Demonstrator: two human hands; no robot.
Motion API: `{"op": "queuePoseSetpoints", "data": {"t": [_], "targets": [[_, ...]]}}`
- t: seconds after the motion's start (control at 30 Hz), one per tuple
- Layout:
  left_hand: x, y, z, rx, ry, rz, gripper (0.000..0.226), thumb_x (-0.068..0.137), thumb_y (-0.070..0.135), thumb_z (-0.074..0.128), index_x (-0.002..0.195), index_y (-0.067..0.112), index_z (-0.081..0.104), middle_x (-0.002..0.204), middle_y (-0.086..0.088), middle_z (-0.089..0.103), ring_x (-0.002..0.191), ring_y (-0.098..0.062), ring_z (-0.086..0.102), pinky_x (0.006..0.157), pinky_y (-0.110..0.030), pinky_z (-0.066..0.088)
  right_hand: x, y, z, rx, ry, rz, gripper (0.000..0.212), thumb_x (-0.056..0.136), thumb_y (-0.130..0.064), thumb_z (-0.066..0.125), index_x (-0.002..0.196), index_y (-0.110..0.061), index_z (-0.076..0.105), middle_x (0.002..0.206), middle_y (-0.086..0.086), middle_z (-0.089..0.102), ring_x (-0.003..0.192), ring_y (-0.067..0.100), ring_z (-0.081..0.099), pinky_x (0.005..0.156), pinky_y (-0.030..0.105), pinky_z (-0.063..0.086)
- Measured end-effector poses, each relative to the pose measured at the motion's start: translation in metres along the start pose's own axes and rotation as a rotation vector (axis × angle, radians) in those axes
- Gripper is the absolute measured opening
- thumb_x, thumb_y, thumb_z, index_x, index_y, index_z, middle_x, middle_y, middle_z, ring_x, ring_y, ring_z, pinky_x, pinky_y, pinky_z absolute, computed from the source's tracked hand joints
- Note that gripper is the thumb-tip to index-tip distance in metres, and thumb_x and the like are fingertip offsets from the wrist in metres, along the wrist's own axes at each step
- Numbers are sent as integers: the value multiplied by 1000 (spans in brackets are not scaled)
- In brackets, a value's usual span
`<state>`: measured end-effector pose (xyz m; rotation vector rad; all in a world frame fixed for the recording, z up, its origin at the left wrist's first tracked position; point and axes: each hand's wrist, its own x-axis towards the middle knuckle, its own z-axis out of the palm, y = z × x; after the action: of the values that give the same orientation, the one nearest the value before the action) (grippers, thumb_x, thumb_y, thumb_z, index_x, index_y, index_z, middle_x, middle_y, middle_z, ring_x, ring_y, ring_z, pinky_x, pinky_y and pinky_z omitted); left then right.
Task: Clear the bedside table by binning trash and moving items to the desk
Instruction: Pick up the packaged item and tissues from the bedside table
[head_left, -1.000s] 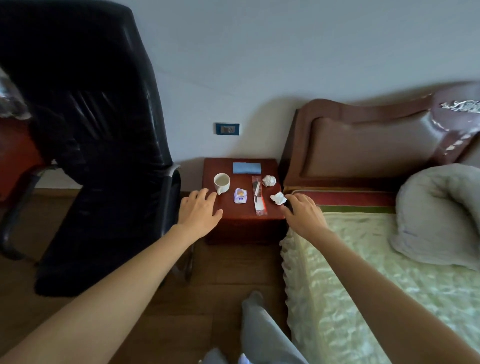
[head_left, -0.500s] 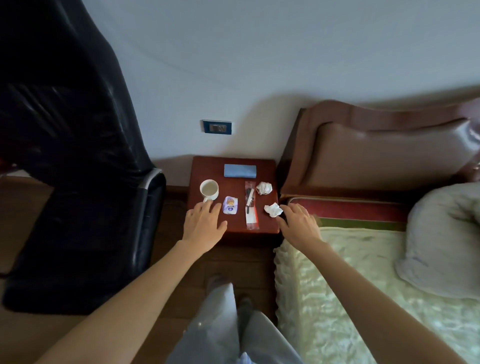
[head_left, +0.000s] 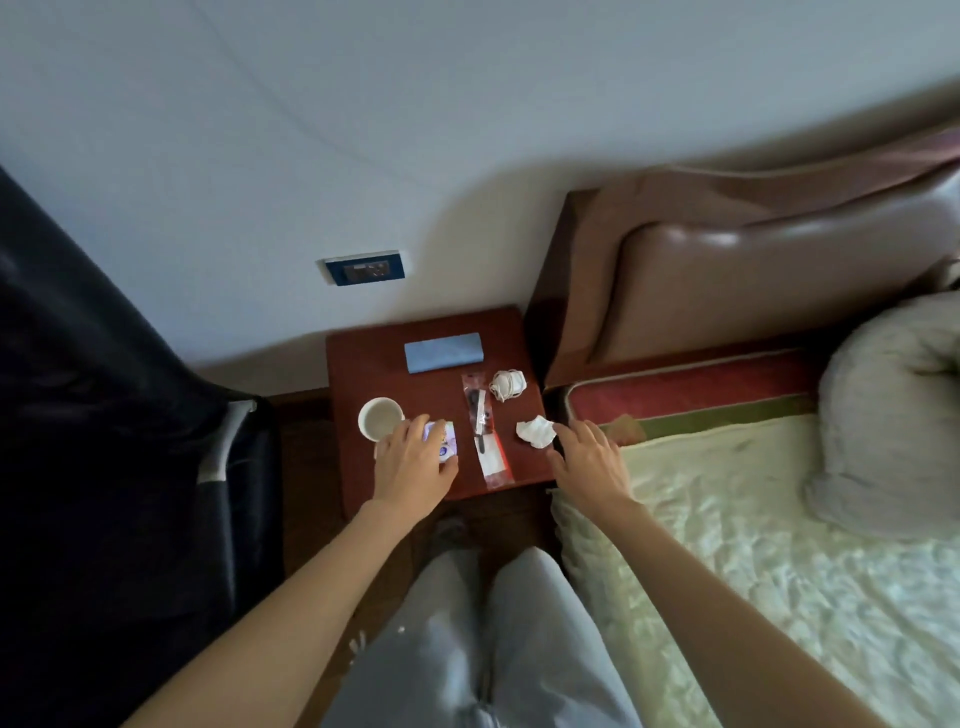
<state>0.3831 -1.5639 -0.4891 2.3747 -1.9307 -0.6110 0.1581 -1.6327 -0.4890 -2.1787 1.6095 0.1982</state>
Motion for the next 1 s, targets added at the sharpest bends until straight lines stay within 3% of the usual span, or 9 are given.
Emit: {"op": "queuePoseSetpoints", "data": {"t": [0.47, 0.63, 0.77, 0.93, 1.0], "targets": [[99, 8, 112, -31, -119, -26, 51, 82, 32, 64, 127, 8, 54, 129, -18, 55, 118, -37, 52, 91, -50, 46, 84, 53, 84, 99, -6, 61, 47, 84, -17, 65, 129, -6, 55, 130, 20, 56, 125, 38, 49, 98, 49, 44], [117, 12, 160, -34, -79, -57, 50, 77, 31, 70, 119, 6, 59, 115, -17, 62, 103, -34, 61, 85, -45, 47, 109, 70, 125, 143, -5, 58, 46, 83, -13, 66, 128, -4, 56, 129, 23, 57, 122, 40, 52, 98, 51, 46], [128, 19, 198, -85, -74, -180, 59, 81, 38, 66, 127, 7, 49, 116, -14, 60, 104, -31, 58, 82, -44, 51, 114, 79, 151, 158, 51, 26, 45, 83, -9, 67, 126, -2, 57, 125, 25, 59, 119, 42, 54, 95, 52, 48], [138, 34, 232, -179, 48, -308, 75, 79, 34, 71, 139, 5, 35, 128, -18, 54, 115, -32, 53, 97, -44, 45, 113, 91, 173, 151, 72, -47, 48, 86, -11, 61, 134, -7, 51, 133, 21, 54, 128, 37, 48, 102, 48, 43], [138, 39, 239, -220, 105, -341, 76, 78, 29, 73, 139, 5, 35, 123, -19, 56, 111, -32, 55, 94, -44, 47, 113, 94, 178, 153, 83, -75, 48, 87, -11, 58, 135, -7, 50, 135, 19, 53, 129, 35, 46, 103, 47, 42]]}}
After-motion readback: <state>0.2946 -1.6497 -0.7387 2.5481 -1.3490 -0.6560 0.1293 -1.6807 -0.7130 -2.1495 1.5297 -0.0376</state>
